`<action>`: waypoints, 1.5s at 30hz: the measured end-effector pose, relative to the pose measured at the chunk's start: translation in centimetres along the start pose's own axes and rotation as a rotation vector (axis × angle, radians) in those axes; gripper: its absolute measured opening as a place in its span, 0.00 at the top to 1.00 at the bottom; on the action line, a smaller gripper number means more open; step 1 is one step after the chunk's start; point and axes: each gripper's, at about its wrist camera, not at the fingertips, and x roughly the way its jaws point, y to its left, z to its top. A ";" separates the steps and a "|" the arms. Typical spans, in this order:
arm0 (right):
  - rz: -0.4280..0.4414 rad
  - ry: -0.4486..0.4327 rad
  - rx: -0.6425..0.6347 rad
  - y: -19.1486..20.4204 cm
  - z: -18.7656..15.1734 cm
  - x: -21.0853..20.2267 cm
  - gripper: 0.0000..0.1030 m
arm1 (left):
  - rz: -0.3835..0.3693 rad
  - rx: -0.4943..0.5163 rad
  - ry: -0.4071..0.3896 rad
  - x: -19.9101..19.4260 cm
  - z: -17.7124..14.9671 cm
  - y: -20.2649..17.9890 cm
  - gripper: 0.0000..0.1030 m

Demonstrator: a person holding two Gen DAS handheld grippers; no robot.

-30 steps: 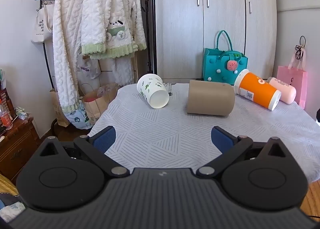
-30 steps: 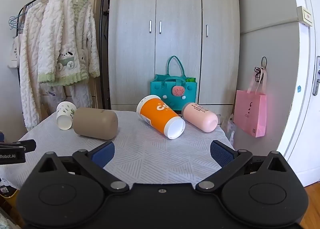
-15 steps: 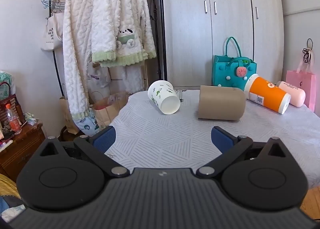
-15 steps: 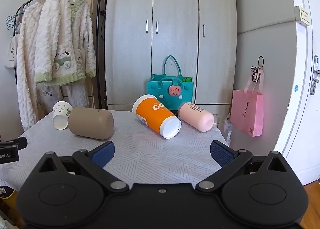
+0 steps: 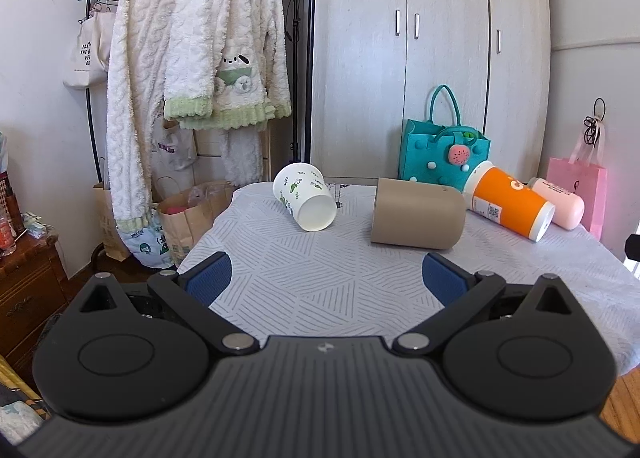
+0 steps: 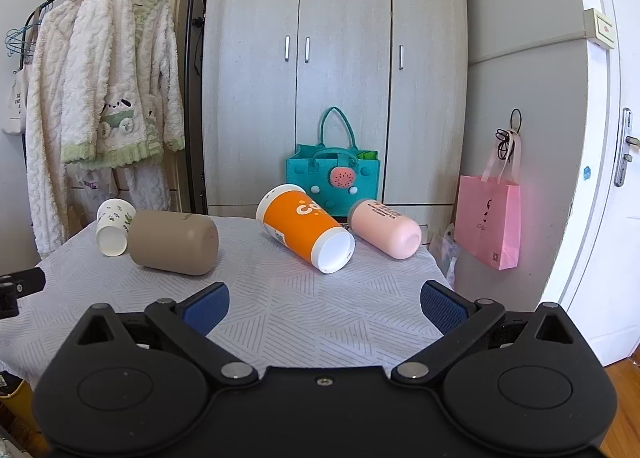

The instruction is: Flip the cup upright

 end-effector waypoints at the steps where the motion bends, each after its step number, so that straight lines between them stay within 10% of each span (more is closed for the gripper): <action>1: -0.003 -0.002 0.003 0.0 0.0 0.1 0.00 | 0.000 -0.003 0.000 0.0 0.1 0.0 0.00; 45: -0.010 -0.005 0.007 -0.2 0.2 0.3 0.00 | -0.021 -0.008 0.052 0.5 0.2 0.7 0.00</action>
